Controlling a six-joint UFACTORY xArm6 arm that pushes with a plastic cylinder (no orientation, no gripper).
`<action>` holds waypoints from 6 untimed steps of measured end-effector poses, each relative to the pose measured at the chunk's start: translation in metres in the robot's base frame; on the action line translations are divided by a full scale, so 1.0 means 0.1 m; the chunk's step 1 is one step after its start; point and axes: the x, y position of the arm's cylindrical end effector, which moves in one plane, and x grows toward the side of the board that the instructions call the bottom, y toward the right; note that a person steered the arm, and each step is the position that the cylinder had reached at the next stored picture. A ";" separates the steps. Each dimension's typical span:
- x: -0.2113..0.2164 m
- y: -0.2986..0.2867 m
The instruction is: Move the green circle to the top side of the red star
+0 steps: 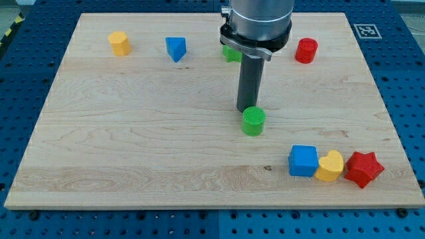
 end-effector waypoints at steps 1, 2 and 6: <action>-0.02 -0.41; 0.25 -0.40; 0.23 0.87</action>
